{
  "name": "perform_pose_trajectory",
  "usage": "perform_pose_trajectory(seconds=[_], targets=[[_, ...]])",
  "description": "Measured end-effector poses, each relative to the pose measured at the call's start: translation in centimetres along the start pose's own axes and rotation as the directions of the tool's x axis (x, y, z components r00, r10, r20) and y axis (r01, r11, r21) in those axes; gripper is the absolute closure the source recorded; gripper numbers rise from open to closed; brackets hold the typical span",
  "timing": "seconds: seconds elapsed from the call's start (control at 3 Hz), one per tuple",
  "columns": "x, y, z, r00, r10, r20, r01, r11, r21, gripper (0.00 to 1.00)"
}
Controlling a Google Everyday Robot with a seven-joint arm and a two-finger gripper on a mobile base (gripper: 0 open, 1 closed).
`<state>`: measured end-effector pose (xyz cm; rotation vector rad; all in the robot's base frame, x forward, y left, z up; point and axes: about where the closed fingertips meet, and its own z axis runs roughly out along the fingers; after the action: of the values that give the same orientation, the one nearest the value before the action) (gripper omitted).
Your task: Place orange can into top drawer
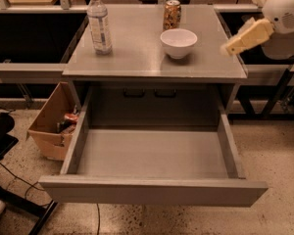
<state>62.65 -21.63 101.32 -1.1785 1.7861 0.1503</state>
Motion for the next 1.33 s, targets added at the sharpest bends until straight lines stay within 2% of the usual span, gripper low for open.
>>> perform_pose_trajectory(seconds=[0.33, 0.67, 1.0, 1.33], targets=[[-3.5, -6.3, 5.6, 0.920, 0.234, 0.315, -0.258, 0.9654, 0.038, 0.00], [-3.3, -6.8, 5.2, 0.929, 0.210, 0.305, -0.245, 0.9664, 0.079, 0.00], [-3.4, -6.8, 5.9, 0.927, 0.216, 0.306, -0.249, 0.9660, 0.071, 0.00], [-4.0, -8.3, 10.8, 0.905, 0.273, 0.325, -0.301, 0.9527, 0.039, 0.00]])
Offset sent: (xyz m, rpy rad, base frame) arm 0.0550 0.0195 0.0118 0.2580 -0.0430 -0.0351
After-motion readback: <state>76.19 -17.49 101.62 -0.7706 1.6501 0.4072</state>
